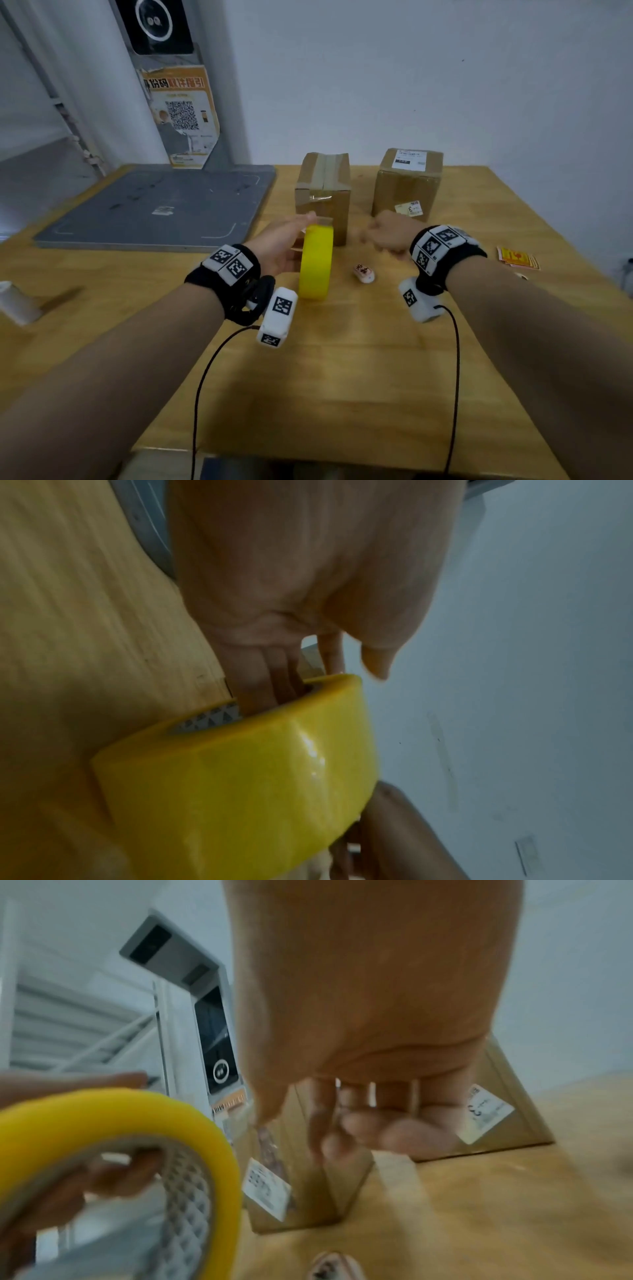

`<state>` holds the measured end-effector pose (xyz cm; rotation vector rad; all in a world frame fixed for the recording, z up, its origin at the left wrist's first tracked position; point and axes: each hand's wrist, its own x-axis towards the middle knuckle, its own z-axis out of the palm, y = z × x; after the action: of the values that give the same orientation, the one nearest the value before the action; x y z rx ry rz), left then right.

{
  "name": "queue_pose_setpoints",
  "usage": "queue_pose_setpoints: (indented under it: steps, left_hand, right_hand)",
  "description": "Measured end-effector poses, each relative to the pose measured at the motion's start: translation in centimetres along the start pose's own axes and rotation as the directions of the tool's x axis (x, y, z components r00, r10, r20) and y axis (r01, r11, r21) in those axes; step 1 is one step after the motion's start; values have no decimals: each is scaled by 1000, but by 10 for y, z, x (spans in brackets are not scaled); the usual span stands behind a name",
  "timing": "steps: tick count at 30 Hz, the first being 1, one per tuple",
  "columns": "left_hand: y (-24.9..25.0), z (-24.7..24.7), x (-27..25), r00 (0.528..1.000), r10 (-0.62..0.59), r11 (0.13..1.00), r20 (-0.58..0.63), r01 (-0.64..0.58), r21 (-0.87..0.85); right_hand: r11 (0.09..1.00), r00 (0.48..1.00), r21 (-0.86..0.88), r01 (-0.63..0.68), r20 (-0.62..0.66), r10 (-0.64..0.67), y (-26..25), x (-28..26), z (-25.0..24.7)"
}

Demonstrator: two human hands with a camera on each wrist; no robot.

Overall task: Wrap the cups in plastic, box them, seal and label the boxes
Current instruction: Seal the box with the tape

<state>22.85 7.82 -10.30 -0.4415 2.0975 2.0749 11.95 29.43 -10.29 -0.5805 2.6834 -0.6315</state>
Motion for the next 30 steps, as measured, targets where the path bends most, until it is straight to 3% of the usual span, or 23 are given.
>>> queue_pose_setpoints:
  steps: [3, 5, 12, 23, 30]
  left_hand:
    - [-3, 7, -11, 998, 19, 999, 58, -17, -39]
    - [-6, 13, -14, 996, 50, 998, 72, -48, -28]
    - [-12, 19, -19, 994, 110, 994, 11, -110, -3]
    - [-10, 19, -24, 999, 44, 999, -24, -44, -2]
    - [-9, 20, -20, 994, 1, 1000, -106, -1, -5]
  right_hand:
    - [905, 978, 376, 198, -142, -155, -21, -13, 2]
    - [852, 964, 451, 265, -143, -225, -34, -19, 8]
    - [787, 911, 483, 385, -336, -239, -30, -18, 31]
    - [825, 855, 347, 446, -437, -279, -45, -18, 38]
    - [792, 876, 399, 461, -347, -335, -46, -26, 34]
